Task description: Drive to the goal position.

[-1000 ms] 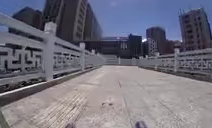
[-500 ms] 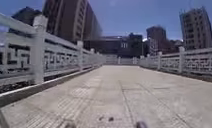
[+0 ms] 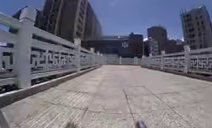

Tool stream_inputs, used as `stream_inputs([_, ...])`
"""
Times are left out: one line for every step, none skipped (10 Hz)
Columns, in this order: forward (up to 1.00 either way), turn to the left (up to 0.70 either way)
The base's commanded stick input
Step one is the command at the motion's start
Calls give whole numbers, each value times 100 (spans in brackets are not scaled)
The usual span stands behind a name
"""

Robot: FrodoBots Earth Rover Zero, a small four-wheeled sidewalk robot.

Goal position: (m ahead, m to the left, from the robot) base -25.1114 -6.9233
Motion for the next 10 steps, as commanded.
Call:
stream_inputs([70, 0])
stream_inputs([70, 0])
stream_inputs([70, 0])
stream_inputs([70, 0])
stream_inputs([70, 0])
stream_inputs([70, 0])
stream_inputs([70, 0])
stream_inputs([70, 0])
stream_inputs([70, 0])
stream_inputs([70, 0])
